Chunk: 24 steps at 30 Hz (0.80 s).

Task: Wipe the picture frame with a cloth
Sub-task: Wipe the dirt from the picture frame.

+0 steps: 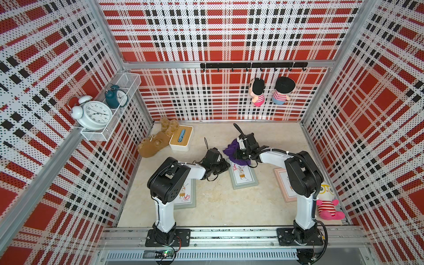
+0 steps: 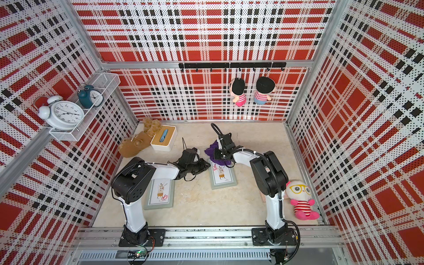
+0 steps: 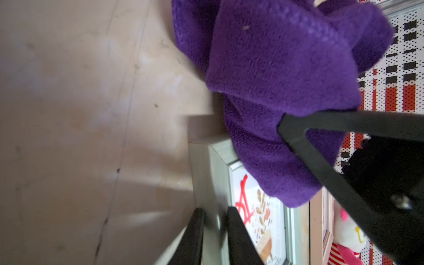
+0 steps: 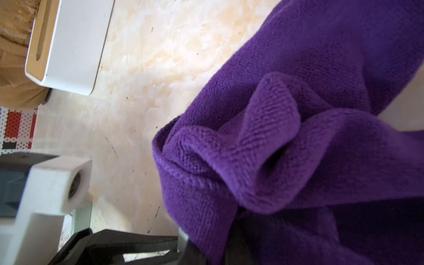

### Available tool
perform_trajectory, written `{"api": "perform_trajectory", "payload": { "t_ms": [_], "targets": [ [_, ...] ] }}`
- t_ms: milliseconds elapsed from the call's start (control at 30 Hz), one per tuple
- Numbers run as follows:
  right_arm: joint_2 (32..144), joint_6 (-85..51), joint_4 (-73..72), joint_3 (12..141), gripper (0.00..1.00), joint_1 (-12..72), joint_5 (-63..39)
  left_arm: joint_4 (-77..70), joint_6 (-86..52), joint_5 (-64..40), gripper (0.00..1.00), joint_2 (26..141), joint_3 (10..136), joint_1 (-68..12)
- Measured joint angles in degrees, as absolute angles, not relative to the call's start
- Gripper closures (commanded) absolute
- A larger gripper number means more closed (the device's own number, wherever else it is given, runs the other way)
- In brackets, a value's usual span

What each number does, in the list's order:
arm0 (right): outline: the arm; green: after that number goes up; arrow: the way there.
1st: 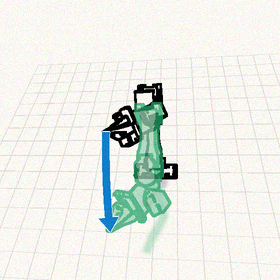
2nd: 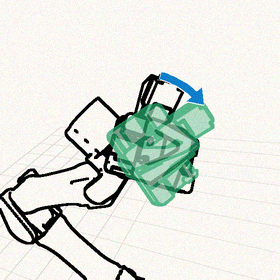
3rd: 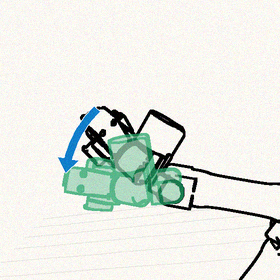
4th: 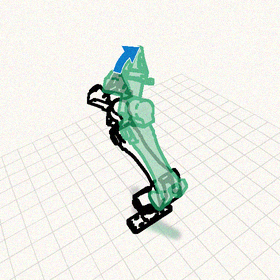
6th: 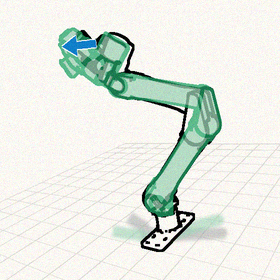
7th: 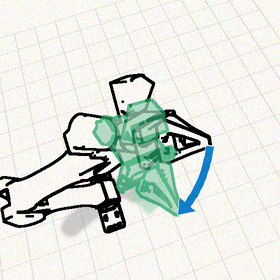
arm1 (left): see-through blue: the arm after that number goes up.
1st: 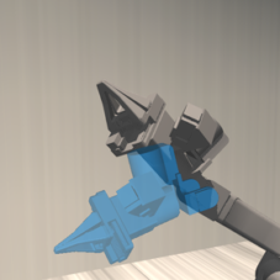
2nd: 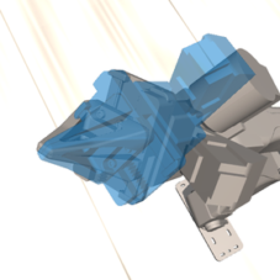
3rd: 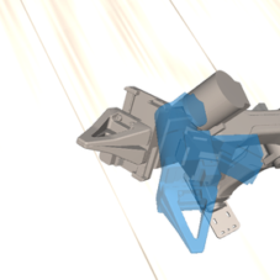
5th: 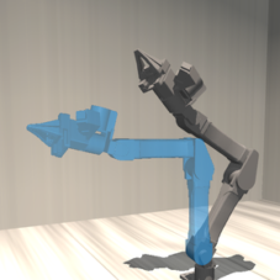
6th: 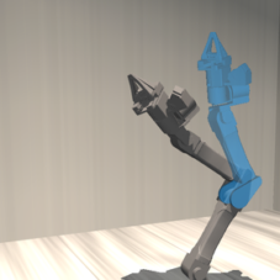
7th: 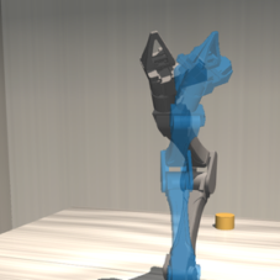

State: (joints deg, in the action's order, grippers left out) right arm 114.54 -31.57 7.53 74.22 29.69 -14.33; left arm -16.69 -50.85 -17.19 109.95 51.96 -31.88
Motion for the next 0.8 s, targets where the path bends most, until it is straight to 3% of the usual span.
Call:
{"api": "perform_trajectory", "payload": {
  "t_ms": [267,567,800],
  "targets": [
    [115.31,-34.46,5.04,73.21,1.0,30.22,-13.82,-17.08,-52.1,-18.06,0.81,110.32,51.96,-31.53],
    [113.51,-31.2,11.22,73.36,1.0,22.94,-4.75,-17.23,-52.27,-17.98,0.82,110.34,52.01,-31.53],
    [118.34,-30.81,10.79,78.74,1.0,31.66,-5.39,-17.02,-52.25,-18.04,0.83,110.78,52.64,-31.53]
  ]
}}
